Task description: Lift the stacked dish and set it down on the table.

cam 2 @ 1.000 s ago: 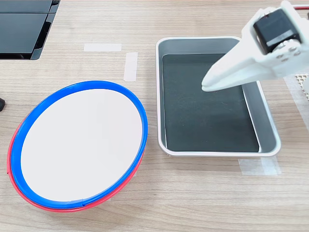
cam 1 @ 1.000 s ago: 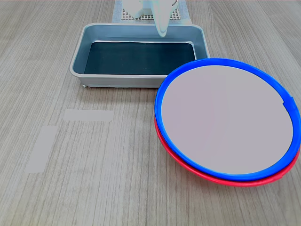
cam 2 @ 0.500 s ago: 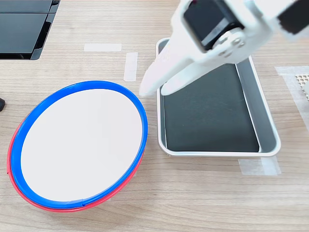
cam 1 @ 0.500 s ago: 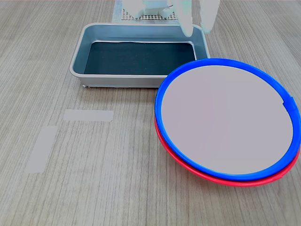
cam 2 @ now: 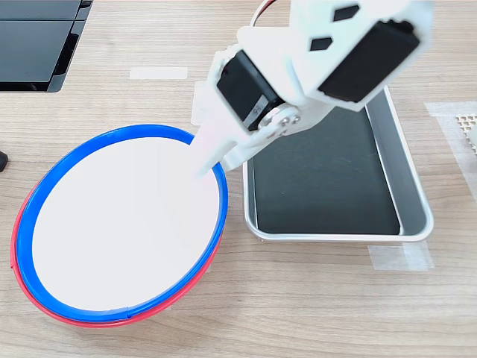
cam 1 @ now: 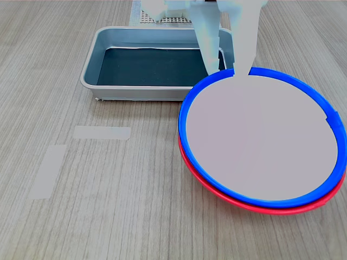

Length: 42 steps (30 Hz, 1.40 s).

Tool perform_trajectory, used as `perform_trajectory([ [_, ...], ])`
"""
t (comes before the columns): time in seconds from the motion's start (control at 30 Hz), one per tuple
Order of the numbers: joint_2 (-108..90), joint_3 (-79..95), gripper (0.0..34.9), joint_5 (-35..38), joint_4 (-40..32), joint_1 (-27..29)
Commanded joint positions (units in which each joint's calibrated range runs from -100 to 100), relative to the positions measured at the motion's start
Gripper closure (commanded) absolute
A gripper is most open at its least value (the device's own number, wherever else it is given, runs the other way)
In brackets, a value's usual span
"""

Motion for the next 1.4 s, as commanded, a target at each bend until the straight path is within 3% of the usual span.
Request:
perform_trajectory([
  [0.0, 0.72, -0.86, 21.5, -0.59, -2.82, -0.08],
  [0.6, 7.37, -0.49, 22.8, -0.44, -11.65, -1.96],
  [0.63, 7.63, -0.49, 23.4, -0.39, -11.98, -2.06],
  [0.7, 8.4, -0.76, 34.6, -0.29, -12.4, -2.15],
  [1.37, 1.23, -0.58, 34.9, -3.13, -15.62, -1.78],
])
